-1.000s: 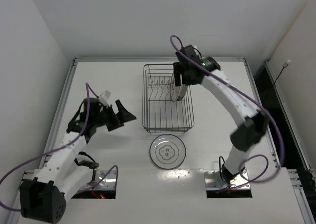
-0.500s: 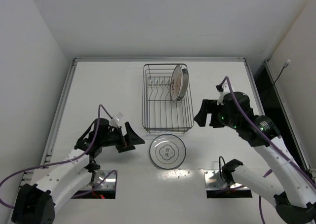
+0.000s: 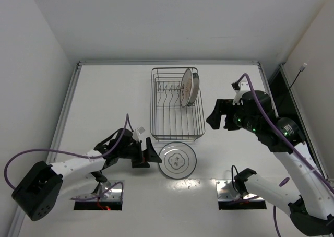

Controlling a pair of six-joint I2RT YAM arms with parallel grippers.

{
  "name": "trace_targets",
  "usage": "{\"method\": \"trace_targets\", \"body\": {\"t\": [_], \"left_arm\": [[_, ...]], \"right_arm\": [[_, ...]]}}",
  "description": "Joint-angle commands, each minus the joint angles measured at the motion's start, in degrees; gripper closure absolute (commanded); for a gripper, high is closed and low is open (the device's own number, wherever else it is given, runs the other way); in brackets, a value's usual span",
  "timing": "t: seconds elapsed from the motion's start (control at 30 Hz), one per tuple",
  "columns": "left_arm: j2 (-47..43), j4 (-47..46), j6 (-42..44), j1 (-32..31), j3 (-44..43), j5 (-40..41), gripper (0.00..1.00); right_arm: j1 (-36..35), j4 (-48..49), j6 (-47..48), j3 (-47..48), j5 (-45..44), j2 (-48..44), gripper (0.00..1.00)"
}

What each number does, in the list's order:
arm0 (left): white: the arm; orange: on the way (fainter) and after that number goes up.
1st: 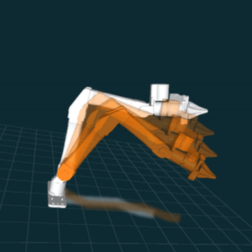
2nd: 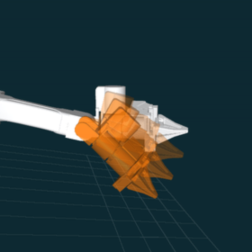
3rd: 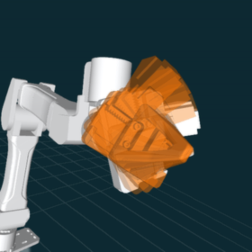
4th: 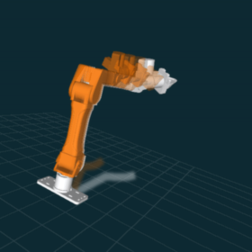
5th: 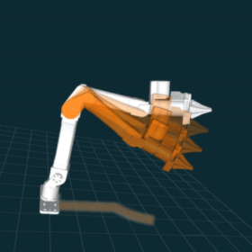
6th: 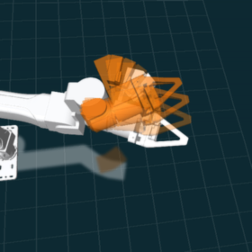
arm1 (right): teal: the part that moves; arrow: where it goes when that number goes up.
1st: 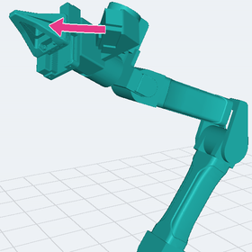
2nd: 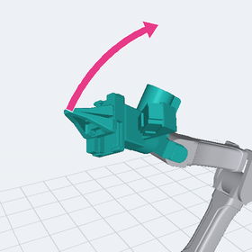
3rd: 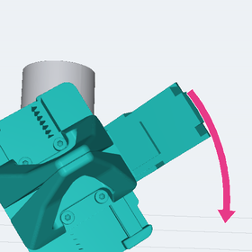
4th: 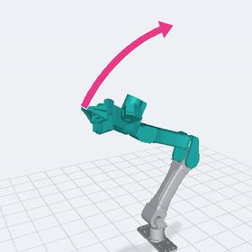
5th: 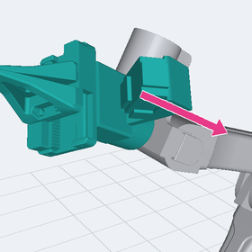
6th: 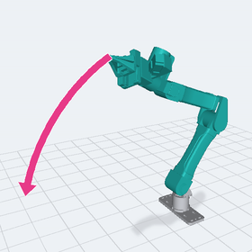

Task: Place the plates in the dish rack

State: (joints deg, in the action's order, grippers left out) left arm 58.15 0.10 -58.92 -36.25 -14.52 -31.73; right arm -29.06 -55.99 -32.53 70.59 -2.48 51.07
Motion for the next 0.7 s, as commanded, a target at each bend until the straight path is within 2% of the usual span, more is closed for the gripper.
{"method": "trace_targets", "body": {"t": [0.0,0.07,0.17,0.2,0.23,0.43,0.5,0.53,0.63,0.67], "left_arm": [[2.57,-9.49,-2.52,-1.54,0.2,1.58,0.01],[6.43,-12.73,-3.13,-2.94,-0.94,1.58,0.02],[12.92,-16.95,-3.66,-4.61,-2.26,1.58,0.11],[14.34,-18.28,-4.36,-4.62,-2.26,0.97,0.18],[15.49,-19.34,-4.37,-5.4,-2.26,0.96,0.21],[21.57,-21.28,-4.89,-6.03,-4.81,-0.7,0.26],[22.36,-22.77,-5.42,-6.55,-5.33,-0.71,0.35],[22.97,-22.77,-5.42,-6.55,-5.34,-0.71,0.46],[22.97,-22.25,-5.42,-7.08,-6.04,-1.23,0.67],[22.97,-21.38,-5.42,-7.08,-6.04,-1.23,0.71]], "right_arm": [[0.05,-0.35,0.11,2.01,-0.33,-0.27,0.21],[0.05,-0.35,0.1,1.48,-1.56,-1.58,0.21],[0.05,-0.97,-0.42,1.48,-2.09,-2.29,0.21],[0.05,-1.58,-0.42,1.48,-2.7,-2.29,0.21],[0.05,-2.28,-0.42,1.48,-3.23,-2.81,0.21],[0.05,-3.52,-0.42,2.1,-5.69,-3.43,0.21],[0.05,-3.52,-0.42,2.1,-5.69,-3.43,0.21],[0.05,-3.52,-0.42,2.1,-5.69,-3.43,0.21],[0.05,-2.9,-0.42,1.49,-5.08,-3.43,0.21],[0.05,-2.38,-0.42,0.96,-5.08,-3.43,0.21]]}}
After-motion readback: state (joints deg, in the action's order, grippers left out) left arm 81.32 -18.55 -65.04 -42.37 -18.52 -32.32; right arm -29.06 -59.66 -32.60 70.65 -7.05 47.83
